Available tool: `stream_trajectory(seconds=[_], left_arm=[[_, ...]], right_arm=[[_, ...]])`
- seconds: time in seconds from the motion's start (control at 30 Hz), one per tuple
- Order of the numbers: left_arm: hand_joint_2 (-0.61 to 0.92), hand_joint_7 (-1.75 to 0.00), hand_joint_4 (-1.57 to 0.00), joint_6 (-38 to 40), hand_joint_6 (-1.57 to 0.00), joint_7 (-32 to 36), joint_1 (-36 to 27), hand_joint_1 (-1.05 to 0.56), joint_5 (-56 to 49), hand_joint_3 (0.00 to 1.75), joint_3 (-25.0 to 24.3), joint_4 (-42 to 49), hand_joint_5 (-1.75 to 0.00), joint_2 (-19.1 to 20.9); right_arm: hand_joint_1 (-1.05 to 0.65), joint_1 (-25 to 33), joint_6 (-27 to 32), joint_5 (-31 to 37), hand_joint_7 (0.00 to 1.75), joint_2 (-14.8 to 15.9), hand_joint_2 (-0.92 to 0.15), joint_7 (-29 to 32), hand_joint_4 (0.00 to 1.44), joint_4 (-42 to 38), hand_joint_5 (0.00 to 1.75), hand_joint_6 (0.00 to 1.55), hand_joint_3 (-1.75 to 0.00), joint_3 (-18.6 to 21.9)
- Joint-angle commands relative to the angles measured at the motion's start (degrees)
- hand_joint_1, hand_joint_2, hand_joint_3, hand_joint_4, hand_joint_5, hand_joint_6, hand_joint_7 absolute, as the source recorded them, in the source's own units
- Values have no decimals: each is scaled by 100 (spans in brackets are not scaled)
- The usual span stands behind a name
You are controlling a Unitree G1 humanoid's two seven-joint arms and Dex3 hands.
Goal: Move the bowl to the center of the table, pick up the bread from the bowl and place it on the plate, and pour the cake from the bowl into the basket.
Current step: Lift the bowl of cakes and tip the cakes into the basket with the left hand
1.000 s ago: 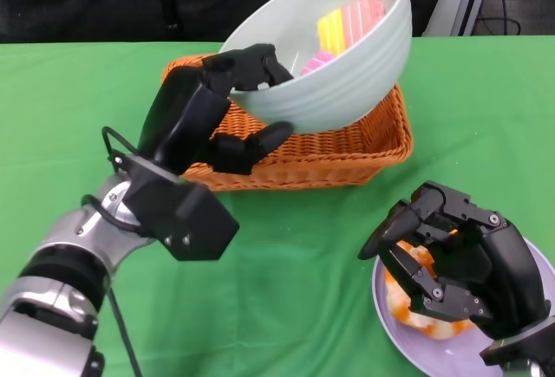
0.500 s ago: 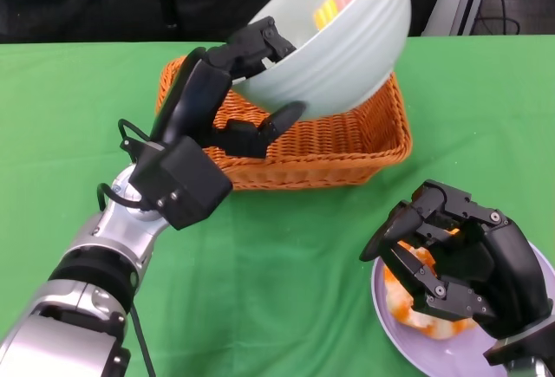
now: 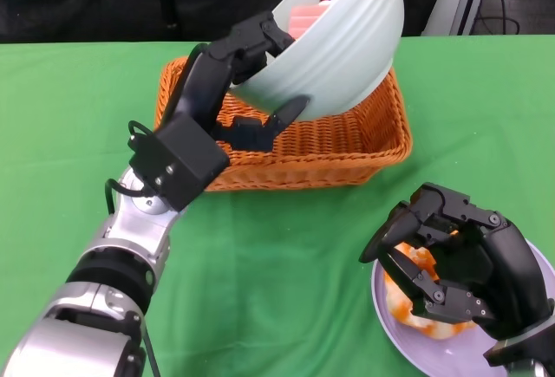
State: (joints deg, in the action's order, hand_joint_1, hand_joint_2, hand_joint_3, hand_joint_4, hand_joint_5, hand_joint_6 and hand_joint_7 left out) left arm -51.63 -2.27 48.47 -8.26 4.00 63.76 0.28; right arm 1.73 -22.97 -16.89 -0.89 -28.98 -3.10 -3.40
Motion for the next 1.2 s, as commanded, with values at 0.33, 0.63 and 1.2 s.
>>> stream_trajectory(seconds=[0.33,0.63,1.2], left_arm=[[70,-132,-77,873,-78,-953,92,-10,1057,88,-554,-415,-162,-321],[76,-128,-78,1556,-81,-1180,140,-9,1278,78,-762,-620,-156,-388],[67,-136,-82,2533,-83,-1798,281,-10,1913,87,-1193,-740,-157,-530]], right_arm=[[-9,93,-11,55,124,86,-61,29,77,59,144,70,-82,-10],[-7,63,-90,135,126,62,-59,44,76,-21,145,69,-89,-16],[-6,-108,-385,57,128,-38,-53,-97,77,-405,146,68,-101,16]])
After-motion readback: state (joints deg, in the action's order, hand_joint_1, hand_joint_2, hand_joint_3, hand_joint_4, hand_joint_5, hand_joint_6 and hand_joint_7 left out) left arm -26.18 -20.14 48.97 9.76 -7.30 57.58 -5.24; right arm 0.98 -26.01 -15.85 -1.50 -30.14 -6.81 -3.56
